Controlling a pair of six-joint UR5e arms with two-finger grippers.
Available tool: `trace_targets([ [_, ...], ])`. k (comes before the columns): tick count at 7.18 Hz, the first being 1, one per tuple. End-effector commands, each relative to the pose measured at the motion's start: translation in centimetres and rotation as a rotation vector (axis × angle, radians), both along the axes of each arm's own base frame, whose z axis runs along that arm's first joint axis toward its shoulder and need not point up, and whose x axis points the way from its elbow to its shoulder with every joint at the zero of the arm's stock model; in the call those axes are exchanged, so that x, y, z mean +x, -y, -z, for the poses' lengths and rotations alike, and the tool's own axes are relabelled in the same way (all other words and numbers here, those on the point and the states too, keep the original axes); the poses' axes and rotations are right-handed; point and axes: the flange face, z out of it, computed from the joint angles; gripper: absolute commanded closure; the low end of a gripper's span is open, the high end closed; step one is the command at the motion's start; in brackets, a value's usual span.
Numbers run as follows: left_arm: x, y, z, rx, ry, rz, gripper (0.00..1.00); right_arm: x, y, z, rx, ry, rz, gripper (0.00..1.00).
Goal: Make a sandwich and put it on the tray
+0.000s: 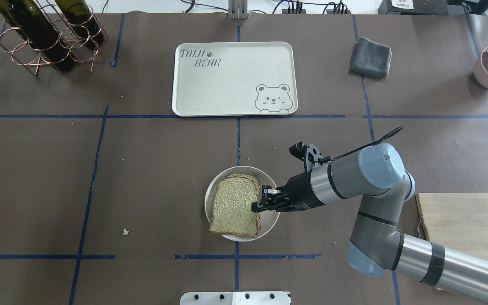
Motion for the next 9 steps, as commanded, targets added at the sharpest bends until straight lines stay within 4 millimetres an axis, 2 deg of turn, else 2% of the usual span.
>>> trace_targets([
  [1, 0.0, 0.0, 0.0, 0.001, 0.001, -0.001, 0.0, -0.2, 0.8, -0.3, -0.001, -0.017, -0.029, 1.0],
  [3, 0.0, 0.0, 0.1, 0.001, -0.001, 0.0, 0.0, -0.3, 1.3, -1.0, -0.004, -0.032, -0.037, 1.0],
  [6, 0.0, 0.0, 0.1, 0.003, -0.001, 0.0, 0.0, -0.8, 0.8, -1.5, -0.002, -0.041, -0.026, 1.0],
  [7, 0.0, 0.0, 0.1, 0.003, -0.001, 0.0, 0.0, -0.7, 0.8, -1.6, -0.003, -0.042, -0.023, 0.95],
  [8, 0.0, 0.1, 0.2, 0.001, -0.007, 0.001, 0.0, -0.8, 0.9, -1.4, -0.001, -0.038, -0.026, 0.23],
  [9, 0.3, 0.2, 0.3, -0.027, -0.015, 0.018, 0.0, -0.8, 0.8, -1.5, -0.004, -0.041, -0.026, 0.07],
])
